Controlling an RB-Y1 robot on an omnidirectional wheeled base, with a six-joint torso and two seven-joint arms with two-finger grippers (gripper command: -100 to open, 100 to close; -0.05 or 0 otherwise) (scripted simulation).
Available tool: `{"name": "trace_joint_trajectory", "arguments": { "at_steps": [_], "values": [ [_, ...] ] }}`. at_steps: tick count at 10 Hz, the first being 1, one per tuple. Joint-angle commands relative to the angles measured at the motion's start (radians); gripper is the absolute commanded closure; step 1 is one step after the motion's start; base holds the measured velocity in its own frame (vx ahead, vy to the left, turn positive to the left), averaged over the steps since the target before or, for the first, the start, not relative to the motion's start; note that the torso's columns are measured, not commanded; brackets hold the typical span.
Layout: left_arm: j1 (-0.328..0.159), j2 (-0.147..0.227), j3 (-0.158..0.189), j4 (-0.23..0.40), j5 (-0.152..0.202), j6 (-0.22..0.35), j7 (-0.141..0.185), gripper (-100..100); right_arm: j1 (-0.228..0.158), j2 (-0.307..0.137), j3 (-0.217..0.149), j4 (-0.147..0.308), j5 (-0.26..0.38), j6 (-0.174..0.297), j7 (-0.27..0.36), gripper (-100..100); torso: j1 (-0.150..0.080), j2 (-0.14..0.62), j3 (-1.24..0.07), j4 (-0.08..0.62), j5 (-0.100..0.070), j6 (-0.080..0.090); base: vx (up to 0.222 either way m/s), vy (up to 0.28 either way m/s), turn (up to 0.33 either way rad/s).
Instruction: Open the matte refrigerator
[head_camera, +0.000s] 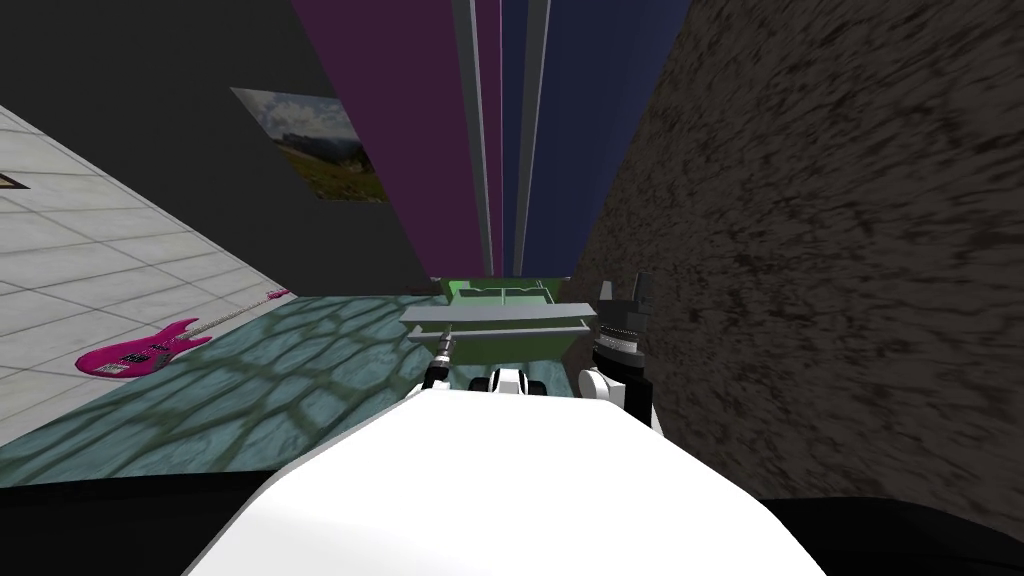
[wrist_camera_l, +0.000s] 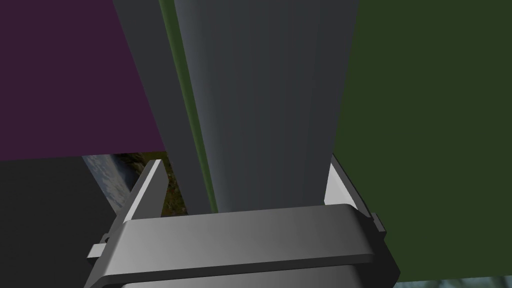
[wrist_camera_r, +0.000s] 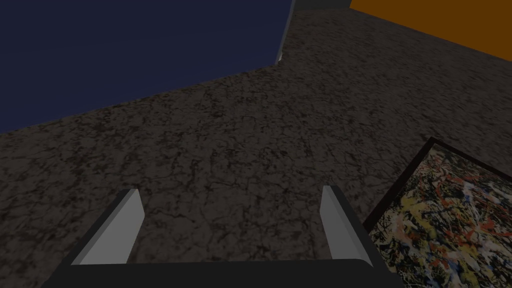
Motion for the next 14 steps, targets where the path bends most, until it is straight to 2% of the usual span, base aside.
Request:
{"name": "trace_joint_trajectory", "arguments": {
  "at_steps": [1, 6, 8, 9, 14],
  "values": [
    [-0.023, 0.012, 0.006, -0.035, 0.003, 0.054, 0.007, -100, 0.000, 0.000, 0.000, 0.000, 0.000, 0.000, 0.000, 0, -0.003, 0.004, 0.002, 0.002, -0.001, 0.001, -0.062, -0.015, 0.003],
    [-0.104, 0.056, 0.020, -0.088, 0.013, 0.190, 0.035, -100, 0.000, 0.000, 0.000, 0.000, 0.000, 0.000, 0.000, 0, -0.009, 0.015, 0.007, 0.011, -0.008, -0.001, -0.085, -0.026, 0.002],
    [-0.092, 0.046, 0.017, -0.065, 0.012, 0.197, 0.029, -100, 0.000, 0.000, 0.000, 0.000, 0.000, 0.000, 0.000, 0, -0.011, 0.016, 0.008, 0.014, -0.010, -0.002, -0.037, -0.017, -0.002],
    [-0.087, 0.045, 0.016, -0.063, 0.011, 0.204, 0.030, 0, 0.000, 0.000, 0.000, 0.000, 0.000, 0.000, 0.000, 0, -0.009, 0.013, 0.007, 0.010, -0.008, -0.001, 0.000, 0.000, 0.000],
    [-0.075, 0.042, 0.013, -0.049, 0.011, 0.218, 0.029, 0, 0.000, 0.000, 0.000, 0.000, 0.000, 0.000, 0.000, 0, -0.002, 0.003, 0.002, 0.002, -0.001, 0.000, 0.000, 0.000, 0.000]
  ]
}}
